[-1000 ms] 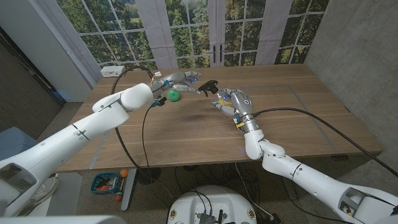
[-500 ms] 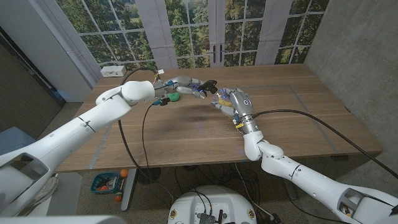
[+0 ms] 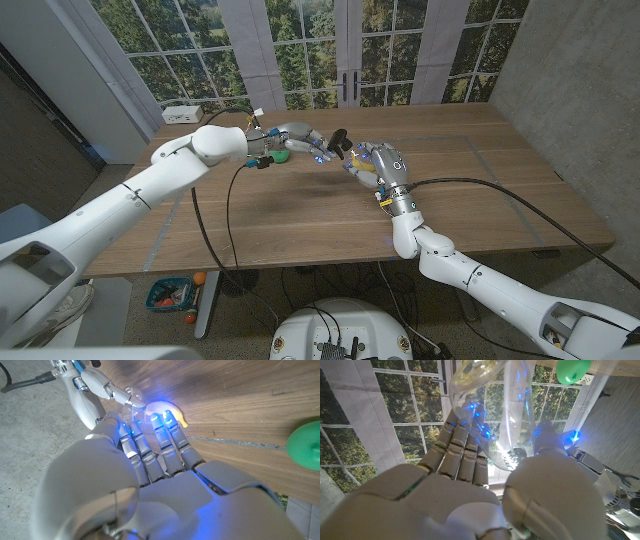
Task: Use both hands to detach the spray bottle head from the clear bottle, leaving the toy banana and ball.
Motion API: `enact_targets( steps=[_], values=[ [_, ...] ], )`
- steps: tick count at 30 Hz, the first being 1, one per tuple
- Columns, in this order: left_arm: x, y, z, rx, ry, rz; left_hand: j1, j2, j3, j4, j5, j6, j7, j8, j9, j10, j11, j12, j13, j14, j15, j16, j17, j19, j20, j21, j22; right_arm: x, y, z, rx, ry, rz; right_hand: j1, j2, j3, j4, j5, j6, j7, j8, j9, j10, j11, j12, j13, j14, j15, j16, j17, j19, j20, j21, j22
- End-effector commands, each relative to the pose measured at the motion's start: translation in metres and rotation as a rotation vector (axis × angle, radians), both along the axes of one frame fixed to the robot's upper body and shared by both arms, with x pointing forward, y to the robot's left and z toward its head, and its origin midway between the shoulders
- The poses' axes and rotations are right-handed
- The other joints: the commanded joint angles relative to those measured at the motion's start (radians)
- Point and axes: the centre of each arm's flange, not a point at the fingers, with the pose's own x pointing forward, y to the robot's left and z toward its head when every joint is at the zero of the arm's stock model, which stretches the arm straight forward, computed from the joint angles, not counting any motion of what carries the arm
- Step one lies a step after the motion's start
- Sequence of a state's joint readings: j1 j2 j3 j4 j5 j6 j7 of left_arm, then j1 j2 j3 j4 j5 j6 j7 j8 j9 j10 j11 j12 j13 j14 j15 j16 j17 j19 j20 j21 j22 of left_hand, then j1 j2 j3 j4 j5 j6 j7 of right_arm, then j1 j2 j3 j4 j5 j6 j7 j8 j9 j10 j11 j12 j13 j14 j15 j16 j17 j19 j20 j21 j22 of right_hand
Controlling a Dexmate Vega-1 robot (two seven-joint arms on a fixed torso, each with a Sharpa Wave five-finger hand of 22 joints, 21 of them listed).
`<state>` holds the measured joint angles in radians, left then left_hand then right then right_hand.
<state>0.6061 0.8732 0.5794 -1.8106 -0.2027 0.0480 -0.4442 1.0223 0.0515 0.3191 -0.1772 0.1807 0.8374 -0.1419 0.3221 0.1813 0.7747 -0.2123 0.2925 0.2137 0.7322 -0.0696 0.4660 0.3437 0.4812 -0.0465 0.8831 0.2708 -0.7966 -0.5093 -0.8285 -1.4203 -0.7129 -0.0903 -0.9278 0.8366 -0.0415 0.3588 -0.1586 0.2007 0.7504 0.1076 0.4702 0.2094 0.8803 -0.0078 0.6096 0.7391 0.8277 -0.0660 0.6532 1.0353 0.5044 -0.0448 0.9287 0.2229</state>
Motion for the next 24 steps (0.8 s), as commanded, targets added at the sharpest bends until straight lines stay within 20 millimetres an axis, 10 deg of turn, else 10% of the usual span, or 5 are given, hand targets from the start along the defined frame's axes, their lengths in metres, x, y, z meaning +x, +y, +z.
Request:
enact_targets(
  steps=[1,12,24],
  values=[
    [-0.009,-0.006,0.006,0.018,0.029,-0.077,0.111,0.025,0.015,0.000,-0.005,-0.024,-0.018,-0.063,0.006,-0.022,0.000,-0.058,-0.014,0.037,-0.169,0.076,0.125,-0.009,-0.080,0.196,0.153,0.005,-0.001,-0.006,-0.015,0.021,-0.032,0.153,0.163,0.024,0.019,0.007,0.261,-0.255,0.006,0.003,0.173,-0.190,-0.004,0.006,0.038,-0.155,-0.002,0.008,-0.007,-0.113,0.014,0.000],
    [-0.020,-0.019,0.012,0.052,-0.017,-0.099,0.280,0.067,0.043,-0.001,0.006,-0.261,-0.039,-0.144,0.013,-0.263,-0.006,-0.116,-0.020,0.005,-0.166,0.142,0.338,-0.117,-0.083,0.518,0.272,0.006,0.004,-0.015,-0.077,0.043,-0.029,0.154,0.162,0.024,0.017,0.008,0.261,-0.255,0.006,0.003,0.175,-0.191,-0.008,0.008,0.038,-0.155,-0.009,0.016,-0.011,-0.115,0.023,-0.003],
    [-0.020,-0.008,0.016,0.007,-0.081,0.003,0.134,0.004,-0.045,0.032,-0.001,-0.507,-0.028,-0.144,0.007,-0.533,0.000,-0.119,-0.026,-0.039,-0.159,0.152,0.424,-0.179,-0.103,0.638,0.233,-0.004,0.001,-0.017,-0.060,-0.001,0.040,0.152,0.161,0.023,0.018,0.009,0.263,-0.261,0.006,0.003,0.178,-0.192,-0.014,0.013,0.043,-0.155,-0.019,0.029,-0.016,-0.117,0.038,-0.007]
  ],
)
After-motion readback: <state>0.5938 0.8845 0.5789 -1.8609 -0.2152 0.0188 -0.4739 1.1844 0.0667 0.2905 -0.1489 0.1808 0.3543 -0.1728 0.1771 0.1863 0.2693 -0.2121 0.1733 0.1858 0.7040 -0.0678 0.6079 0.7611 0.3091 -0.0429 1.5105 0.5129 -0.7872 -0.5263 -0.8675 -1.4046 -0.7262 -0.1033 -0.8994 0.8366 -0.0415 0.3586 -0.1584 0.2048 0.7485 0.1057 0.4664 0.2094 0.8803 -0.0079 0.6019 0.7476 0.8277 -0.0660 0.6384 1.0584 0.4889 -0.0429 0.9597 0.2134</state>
